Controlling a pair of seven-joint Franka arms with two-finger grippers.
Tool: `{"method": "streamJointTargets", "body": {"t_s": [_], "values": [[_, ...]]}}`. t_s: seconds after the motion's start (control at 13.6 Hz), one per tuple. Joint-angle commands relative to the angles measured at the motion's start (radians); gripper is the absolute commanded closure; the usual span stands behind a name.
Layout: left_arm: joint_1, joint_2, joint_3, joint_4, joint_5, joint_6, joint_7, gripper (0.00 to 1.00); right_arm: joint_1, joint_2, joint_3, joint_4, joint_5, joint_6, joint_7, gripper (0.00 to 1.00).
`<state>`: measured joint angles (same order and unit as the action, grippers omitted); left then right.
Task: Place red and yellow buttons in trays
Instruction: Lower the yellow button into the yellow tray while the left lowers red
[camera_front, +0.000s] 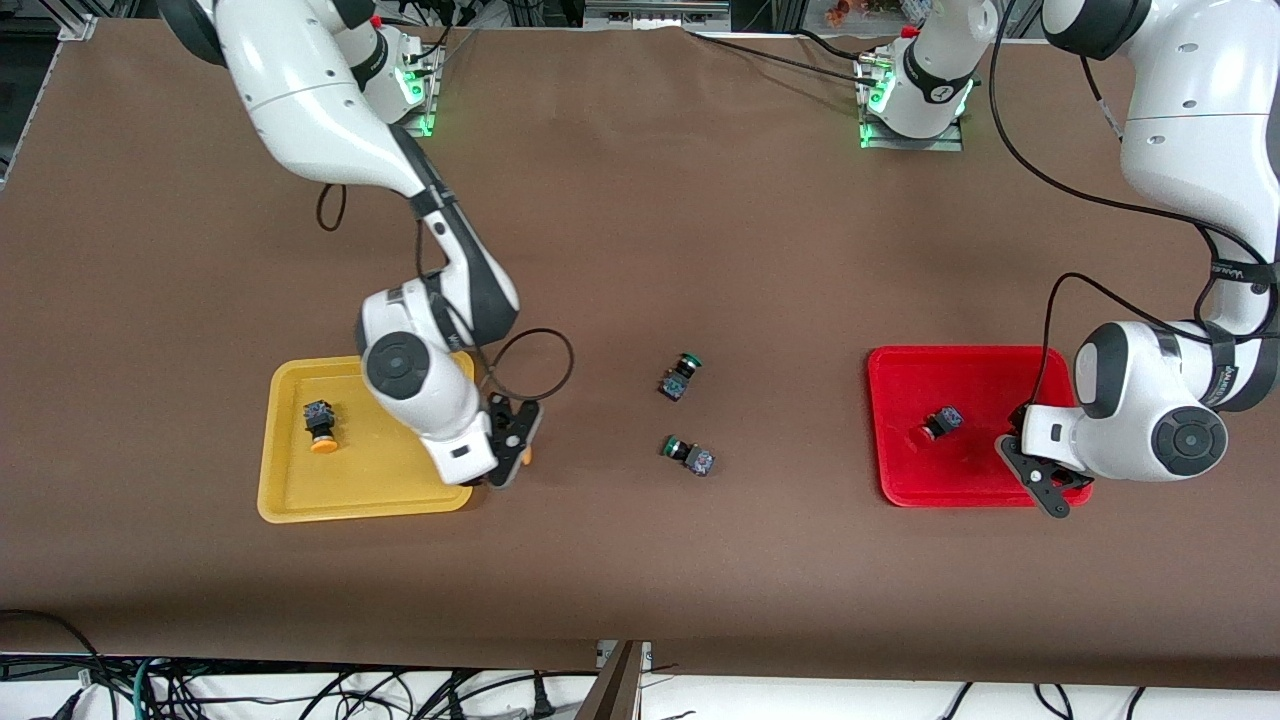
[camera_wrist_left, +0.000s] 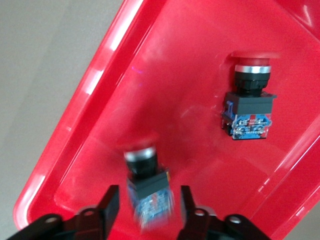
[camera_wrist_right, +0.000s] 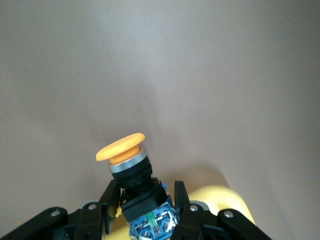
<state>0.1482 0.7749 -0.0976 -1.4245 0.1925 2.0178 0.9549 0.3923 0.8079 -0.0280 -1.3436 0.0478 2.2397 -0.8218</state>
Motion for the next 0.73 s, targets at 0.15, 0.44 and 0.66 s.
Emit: {"method": "streamJointTargets", "body": {"t_s": [0.15, 0.44, 0.66], "values": [[-0.004, -0.064, -0.048, 0.001, 0.008, -0.052, -0.002, 0.0, -0.13, -0.055, -0.012, -0.015, 0.021, -0.224, 0.024, 0.91], [-0.01, -0.094, -0.099, 0.001, 0.011, -0.154, -0.159, 0.0, -0.165, -0.07, -0.03, -0.049, 0.021, -0.319, 0.249, 0.91], [-0.012, -0.095, -0.105, 0.002, 0.011, -0.157, -0.162, 0.0, -0.184, -0.058, -0.03, -0.08, 0.029, -0.309, 0.424, 0.91]]}}
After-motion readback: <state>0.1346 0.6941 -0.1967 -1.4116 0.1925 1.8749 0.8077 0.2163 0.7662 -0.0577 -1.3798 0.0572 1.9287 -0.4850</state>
